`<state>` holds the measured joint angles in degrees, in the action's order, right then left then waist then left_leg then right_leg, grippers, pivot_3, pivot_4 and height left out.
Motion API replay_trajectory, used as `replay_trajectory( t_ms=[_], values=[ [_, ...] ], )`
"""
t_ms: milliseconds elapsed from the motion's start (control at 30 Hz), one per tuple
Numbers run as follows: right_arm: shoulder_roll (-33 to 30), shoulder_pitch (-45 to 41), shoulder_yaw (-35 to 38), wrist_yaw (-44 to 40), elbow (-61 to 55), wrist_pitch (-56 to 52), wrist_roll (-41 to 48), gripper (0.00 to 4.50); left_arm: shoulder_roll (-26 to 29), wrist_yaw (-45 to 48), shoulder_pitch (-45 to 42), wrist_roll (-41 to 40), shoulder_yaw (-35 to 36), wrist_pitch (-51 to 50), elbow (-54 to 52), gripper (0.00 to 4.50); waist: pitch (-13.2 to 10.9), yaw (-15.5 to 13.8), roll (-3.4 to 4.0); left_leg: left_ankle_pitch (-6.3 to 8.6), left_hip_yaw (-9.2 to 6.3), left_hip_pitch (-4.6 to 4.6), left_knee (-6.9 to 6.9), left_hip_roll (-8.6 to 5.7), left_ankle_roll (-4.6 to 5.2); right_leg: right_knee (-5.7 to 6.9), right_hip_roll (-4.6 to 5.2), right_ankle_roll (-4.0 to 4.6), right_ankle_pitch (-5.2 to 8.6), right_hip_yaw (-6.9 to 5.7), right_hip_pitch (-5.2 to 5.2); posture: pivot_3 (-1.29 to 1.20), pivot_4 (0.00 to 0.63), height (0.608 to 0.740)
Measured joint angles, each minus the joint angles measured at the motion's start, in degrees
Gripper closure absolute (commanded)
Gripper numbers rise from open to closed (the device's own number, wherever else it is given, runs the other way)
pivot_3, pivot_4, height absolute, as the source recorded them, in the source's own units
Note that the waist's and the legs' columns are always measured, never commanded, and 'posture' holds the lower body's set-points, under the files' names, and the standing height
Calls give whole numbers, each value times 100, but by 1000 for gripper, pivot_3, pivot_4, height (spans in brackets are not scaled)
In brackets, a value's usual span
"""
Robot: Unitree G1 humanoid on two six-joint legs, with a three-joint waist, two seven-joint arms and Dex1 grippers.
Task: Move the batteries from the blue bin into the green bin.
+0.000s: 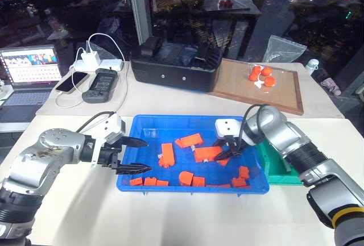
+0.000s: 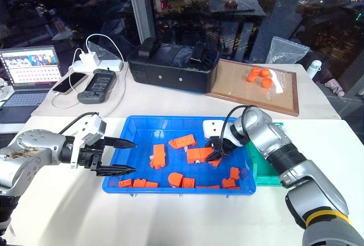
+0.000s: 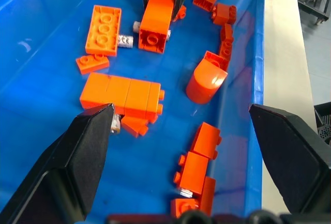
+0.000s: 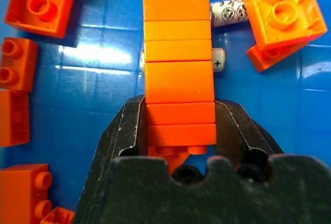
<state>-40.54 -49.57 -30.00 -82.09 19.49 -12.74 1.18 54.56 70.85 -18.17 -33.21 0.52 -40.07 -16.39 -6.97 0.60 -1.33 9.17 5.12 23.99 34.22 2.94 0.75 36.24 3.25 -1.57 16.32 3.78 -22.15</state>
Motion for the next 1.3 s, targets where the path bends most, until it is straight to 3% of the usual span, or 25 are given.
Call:
replay_trajectory(
  t_ms=[167,300,367,567,733,867,1100,1300],
  values=[
    [-539,-152,485,-305,-264,-185,76,3025,22,61,-35,131,-83,79,103,0,0,-4,1,0,3,-3,0,0,0,-1,1,1,0,0,0,0,150,740],
    [-665,-360,614,365,382,-176,-508,3025,-63,128,-224,274,-272,268,256,0,1,12,1,0,12,-13,0,0,-1,-1,6,7,1,2,1,0,150,740],
    [-611,-354,616,573,593,-130,-686,2021,-98,142,-289,389,-374,389,392,0,1,13,1,0,18,-14,-1,0,0,0,6,8,1,4,1,0,150,740],
    [-316,-349,683,798,568,-145,-735,37,-139,286,-428,537,-599,513,681,0,1,35,4,1,17,-13,-6,1,1,10,-2,7,1,13,-3,0,150,740],
    [-177,-270,1039,718,-323,-868,-406,37,-332,203,-508,516,-534,521,780,0,1,15,4,1,11,-13,-1,2,1,22,-2,6,2,11,-1,0,150,740],
    [136,450,773,483,-1676,-1493,-20,37,-548,-1,-820,457,-477,477,837,0,8,-3,-9,0,9,-13,11,-1,0,49,-4,5,3,3,0,0,150,740],
    [216,767,539,621,-1711,-1534,-95,37,-542,-2,-843,389,-472,342,806,0,6,12,-5,0,14,-13,35,1,0,57,-4,5,3,1,1,0,150,740],
    [568,759,339,904,-898,-893,-349,37,-502,-13,-858,400,-472,275,698,0,6,17,-5,0,20,-13,35,0,0,57,-6,5,4,2,1,0,150,740]
  ],
)
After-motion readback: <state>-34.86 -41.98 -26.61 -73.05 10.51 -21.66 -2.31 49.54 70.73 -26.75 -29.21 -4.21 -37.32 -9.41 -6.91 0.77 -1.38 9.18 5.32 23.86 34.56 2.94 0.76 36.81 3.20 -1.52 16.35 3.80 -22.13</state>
